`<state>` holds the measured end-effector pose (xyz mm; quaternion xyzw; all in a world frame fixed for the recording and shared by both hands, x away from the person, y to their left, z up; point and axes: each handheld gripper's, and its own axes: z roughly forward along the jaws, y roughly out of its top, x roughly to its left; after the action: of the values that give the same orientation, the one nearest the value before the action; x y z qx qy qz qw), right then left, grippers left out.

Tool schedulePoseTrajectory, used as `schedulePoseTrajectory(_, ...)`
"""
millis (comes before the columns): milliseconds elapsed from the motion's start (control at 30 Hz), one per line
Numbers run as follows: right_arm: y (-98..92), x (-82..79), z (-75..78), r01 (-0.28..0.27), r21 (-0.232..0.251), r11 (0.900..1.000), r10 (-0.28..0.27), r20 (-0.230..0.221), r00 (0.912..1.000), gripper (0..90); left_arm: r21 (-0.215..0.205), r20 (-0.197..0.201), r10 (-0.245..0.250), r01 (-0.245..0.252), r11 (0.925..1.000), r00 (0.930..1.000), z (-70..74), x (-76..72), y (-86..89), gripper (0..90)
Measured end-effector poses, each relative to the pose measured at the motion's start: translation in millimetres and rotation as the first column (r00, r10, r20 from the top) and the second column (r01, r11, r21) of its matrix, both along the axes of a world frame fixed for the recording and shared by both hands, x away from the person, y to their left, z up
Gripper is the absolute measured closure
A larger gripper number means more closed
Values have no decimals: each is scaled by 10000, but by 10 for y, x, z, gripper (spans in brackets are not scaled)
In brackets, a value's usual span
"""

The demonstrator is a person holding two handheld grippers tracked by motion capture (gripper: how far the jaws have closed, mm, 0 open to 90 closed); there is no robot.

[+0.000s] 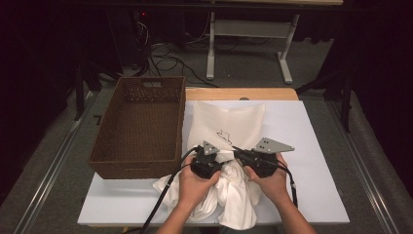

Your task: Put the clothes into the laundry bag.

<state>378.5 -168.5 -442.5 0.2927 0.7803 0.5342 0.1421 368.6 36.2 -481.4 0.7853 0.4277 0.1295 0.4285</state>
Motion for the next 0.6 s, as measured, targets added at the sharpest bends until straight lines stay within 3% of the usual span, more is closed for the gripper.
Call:
schedulePoseTrajectory(67,-26,12,-2,74,99,9999,-73,-83,9999,890,-93,302,-232,235,9997,9993,73,-125,64,602)
schedulePoseTrajectory(233,-38,39,-25,134,120,9998,-132,-172,9998,890,-131,1086,-769,787,9968,9911,304,-400,349,505)
schedulePoseTrajectory(333,-36,37,-25,176,17,9998,-176,-114,9998,890,-194,930,-1133,1155,9931,9892,393,-451,494,447)
schedulePoseTrajectory(400,-44,35,-27,189,15,9998,-189,-92,9998,890,-277,1119,-886,923,9953,9898,442,-479,575,419)
schedulePoseTrajectory(533,-44,36,-33,144,30,9999,-143,-133,9998,889,-1216,1170,-263,406,9917,9928,522,-455,664,414)
schedulePoseTrajectory(600,-28,32,-38,92,-6,10000,-92,-138,9999,889,-1038,1036,67,41,9946,9946,506,-394,609,385)
